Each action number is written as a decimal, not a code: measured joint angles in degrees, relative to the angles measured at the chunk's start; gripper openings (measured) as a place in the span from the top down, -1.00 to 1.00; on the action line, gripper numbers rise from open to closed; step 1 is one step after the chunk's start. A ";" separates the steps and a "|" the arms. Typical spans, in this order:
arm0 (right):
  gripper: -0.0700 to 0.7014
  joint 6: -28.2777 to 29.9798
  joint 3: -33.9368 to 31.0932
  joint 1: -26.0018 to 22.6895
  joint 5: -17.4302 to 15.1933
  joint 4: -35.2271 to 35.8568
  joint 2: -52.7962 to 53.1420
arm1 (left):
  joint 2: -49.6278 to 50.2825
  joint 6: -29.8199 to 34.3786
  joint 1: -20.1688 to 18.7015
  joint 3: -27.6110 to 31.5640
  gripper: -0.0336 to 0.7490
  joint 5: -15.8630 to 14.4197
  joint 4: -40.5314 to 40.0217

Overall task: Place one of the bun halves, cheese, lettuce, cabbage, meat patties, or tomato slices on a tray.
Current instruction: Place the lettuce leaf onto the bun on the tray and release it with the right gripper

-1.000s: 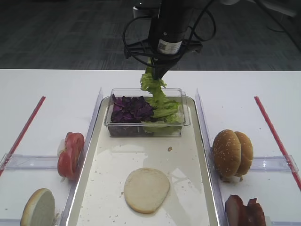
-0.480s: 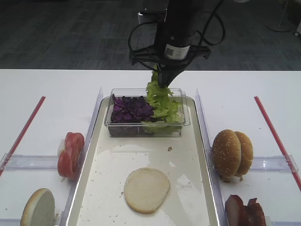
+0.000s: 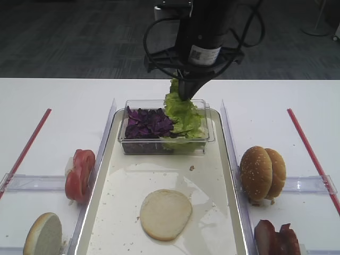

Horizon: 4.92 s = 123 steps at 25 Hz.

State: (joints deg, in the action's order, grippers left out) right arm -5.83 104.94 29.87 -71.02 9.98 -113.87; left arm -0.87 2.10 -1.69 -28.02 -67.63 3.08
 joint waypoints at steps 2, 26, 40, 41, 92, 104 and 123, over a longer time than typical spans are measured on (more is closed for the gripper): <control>0.68 0.12 -1.33 1.27 0.11 0.04 0.71 | 0.00 0.00 0.00 0.00 -0.53 0.00 0.00; 0.68 0.59 -16.86 14.69 0.71 0.82 4.78 | 0.00 0.00 0.00 0.00 -0.53 0.00 0.00; 0.68 1.42 -20.87 14.79 0.94 0.61 6.22 | 0.00 0.00 0.00 0.00 -0.53 0.00 0.00; 0.68 1.51 -20.87 14.79 0.94 0.61 6.22 | 0.00 0.00 0.00 0.00 -0.53 0.00 0.00; 0.68 2.53 -16.54 15.21 1.86 0.63 -1.07 | 0.00 0.00 0.00 0.00 -0.53 0.00 0.00; 0.68 2.53 -16.46 15.21 1.66 -0.24 -2.54 | 0.00 0.00 0.00 0.00 -0.53 0.00 0.00; 0.17 2.53 -16.43 15.21 1.66 -1.61 -2.54 | 0.00 0.00 0.00 0.00 -0.53 0.00 0.00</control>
State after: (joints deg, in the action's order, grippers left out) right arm -3.30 88.52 45.08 -69.36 8.37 -116.41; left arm -0.87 2.10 -1.69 -28.02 -67.63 3.08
